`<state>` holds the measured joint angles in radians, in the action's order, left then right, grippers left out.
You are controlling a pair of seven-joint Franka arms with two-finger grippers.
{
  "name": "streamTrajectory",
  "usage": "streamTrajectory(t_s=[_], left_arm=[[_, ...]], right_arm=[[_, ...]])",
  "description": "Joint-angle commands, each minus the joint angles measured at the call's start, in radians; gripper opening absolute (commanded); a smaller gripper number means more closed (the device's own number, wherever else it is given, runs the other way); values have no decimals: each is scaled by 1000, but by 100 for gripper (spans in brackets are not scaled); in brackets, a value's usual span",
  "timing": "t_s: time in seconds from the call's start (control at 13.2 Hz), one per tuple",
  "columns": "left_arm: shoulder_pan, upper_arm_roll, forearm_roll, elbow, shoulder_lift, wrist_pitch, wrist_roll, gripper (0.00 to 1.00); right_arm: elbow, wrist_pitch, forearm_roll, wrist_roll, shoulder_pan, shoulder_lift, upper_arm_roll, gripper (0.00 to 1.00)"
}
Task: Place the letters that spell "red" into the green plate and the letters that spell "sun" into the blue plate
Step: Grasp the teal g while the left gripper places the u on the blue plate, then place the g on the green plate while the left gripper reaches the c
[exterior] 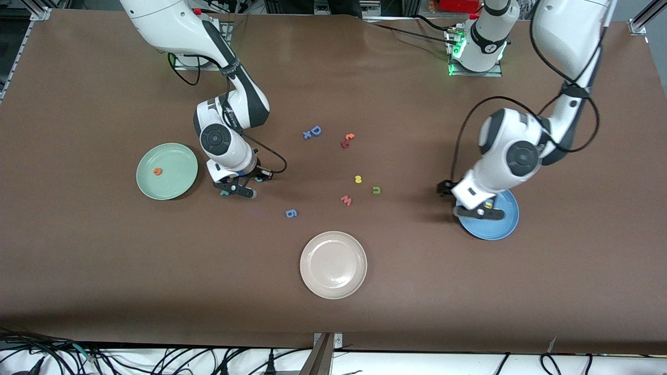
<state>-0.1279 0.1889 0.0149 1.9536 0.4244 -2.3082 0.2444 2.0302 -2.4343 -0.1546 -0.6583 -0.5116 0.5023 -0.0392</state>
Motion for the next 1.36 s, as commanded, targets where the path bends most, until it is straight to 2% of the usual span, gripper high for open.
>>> streamTrajectory(t_s=[0.0, 0.23, 0.45, 0.61, 0.91, 1.06, 1.14, 1.21, 1.29], left_arm=[[-56, 56, 0, -33, -7, 18, 216, 100], [-165, 55, 0, -53, 28, 10, 357, 100], [-206, 53, -1, -152, 137, 6, 444, 100], [-225, 52, -1, -163, 161, 1, 463, 100], [-225, 49, -1, -234, 241, -25, 467, 100], [-237, 47, -16, -240, 261, -27, 467, 100], [-237, 49, -38, -260, 272, -27, 467, 100], [-239, 49, -41, -266, 281, -27, 469, 100], [-242, 47, -44, -268, 283, -28, 483, 100]], right_arm=[[-33, 151, -2, 77, 4, -73, -66, 0], [-48, 265, -2, 182, 4, -102, -168, 1], [-33, 310, 0, 345, 4, -96, -302, 1], [-25, 327, 0, 443, 10, -82, -367, 1], [37, 348, -8, 520, 61, -70, -373, 3], [67, 353, -8, 560, 68, -62, -373, 8], [64, 353, -8, 581, 79, -59, -373, 23], [64, 347, -8, 588, 85, -59, -373, 48], [61, 345, -8, 588, 85, -59, -373, 67]])
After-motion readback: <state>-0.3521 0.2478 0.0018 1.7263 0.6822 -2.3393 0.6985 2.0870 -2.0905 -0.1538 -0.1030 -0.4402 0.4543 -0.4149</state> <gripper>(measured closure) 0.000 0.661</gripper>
